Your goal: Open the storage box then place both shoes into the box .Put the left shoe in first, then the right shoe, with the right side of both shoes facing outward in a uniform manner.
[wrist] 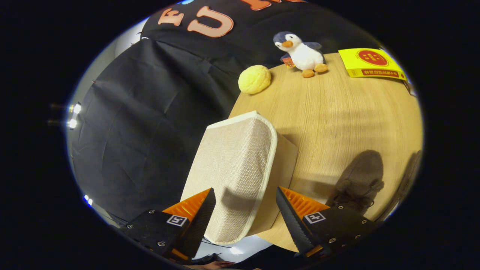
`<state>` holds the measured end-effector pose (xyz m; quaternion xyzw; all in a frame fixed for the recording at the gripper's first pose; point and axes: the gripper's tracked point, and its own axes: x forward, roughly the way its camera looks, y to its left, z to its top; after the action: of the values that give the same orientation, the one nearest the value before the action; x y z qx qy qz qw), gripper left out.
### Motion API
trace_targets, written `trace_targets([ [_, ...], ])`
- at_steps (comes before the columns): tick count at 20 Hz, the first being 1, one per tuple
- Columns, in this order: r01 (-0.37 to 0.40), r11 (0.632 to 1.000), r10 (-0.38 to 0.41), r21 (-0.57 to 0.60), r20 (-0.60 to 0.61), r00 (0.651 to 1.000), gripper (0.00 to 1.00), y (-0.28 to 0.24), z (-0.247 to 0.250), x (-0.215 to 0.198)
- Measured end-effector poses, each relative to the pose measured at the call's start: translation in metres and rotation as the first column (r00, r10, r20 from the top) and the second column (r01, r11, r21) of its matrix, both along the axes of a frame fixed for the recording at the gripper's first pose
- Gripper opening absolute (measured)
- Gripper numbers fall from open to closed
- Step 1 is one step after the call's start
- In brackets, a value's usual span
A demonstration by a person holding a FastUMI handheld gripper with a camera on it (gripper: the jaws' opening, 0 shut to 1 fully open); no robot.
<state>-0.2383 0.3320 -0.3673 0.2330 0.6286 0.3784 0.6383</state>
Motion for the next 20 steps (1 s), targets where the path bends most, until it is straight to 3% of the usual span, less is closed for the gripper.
trace_targets([
  [2, -0.035, 0.999, 0.035, -0.010, -0.026, 0.999, 0.97, 0.004, -0.009, -0.011],
  [7, -0.037, 0.998, 0.041, 0.042, -0.085, 0.996, 0.96, 0.020, 0.002, -0.017],
  [9, -0.047, 0.998, 0.050, 0.042, -0.092, 0.994, 0.90, 0.018, 0.010, -0.013],
  [14, -0.035, 0.986, 0.049, 0.165, -0.082, 0.995, 0.71, 0.028, 0.071, 0.007],
  [20, -0.041, 0.933, 0.065, 0.356, -0.056, 0.996, 0.67, 0.066, 0.155, 0.010],
])
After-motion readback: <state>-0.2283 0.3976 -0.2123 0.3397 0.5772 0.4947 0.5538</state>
